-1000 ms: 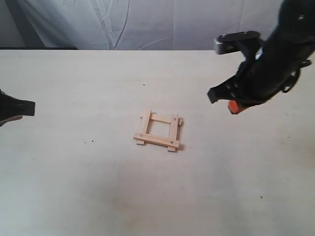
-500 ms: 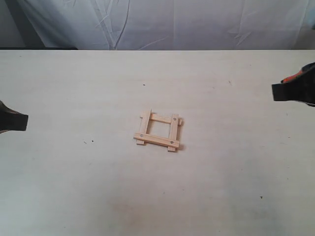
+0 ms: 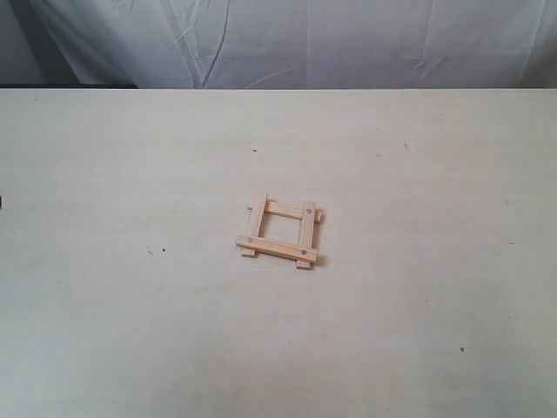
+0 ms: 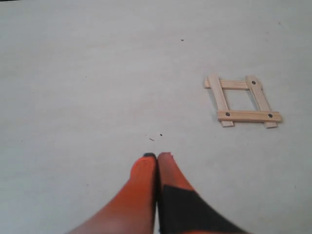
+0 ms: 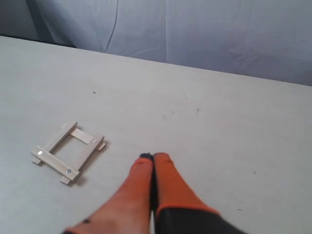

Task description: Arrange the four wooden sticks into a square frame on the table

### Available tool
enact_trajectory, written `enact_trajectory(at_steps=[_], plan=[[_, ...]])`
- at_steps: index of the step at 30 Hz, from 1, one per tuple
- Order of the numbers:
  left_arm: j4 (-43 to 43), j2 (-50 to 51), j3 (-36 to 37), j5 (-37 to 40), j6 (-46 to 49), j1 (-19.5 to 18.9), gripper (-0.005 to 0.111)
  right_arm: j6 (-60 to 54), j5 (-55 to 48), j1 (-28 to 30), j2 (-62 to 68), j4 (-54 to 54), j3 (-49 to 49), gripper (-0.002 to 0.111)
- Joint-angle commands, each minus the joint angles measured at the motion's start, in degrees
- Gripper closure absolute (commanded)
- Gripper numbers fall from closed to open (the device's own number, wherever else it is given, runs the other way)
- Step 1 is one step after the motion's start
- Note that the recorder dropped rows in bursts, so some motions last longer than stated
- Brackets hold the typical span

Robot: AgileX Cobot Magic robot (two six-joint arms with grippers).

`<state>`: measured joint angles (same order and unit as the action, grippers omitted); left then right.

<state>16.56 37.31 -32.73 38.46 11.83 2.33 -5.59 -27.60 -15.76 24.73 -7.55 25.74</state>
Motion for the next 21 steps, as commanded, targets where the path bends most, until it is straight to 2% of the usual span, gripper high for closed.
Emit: enact_trajectory(at_steps=[1, 12, 15, 21], plan=[[0.55, -1.28, 1.46, 0.36, 0.18, 0.16, 0.107, -0.25, -0.04, 0.25, -4.54, 0.41, -0.61, 0.109], [0.44, -1.28, 1.46, 0.36, 0.18, 0.16, 0.107, -0.15, -0.04, 0.35, -5.83, 0.41, -0.8, 0.109], [0.44, -1.28, 1.46, 0.36, 0.18, 0.16, 0.107, -0.15, 0.28, 0.47, -7.86, 3.52, -0.8, 0.109], [0.44, -1.28, 1.46, 0.36, 0.18, 0.16, 0.107, 2.61, -0.92, 5.97, -10.93, 2.82, -0.9, 0.109]])
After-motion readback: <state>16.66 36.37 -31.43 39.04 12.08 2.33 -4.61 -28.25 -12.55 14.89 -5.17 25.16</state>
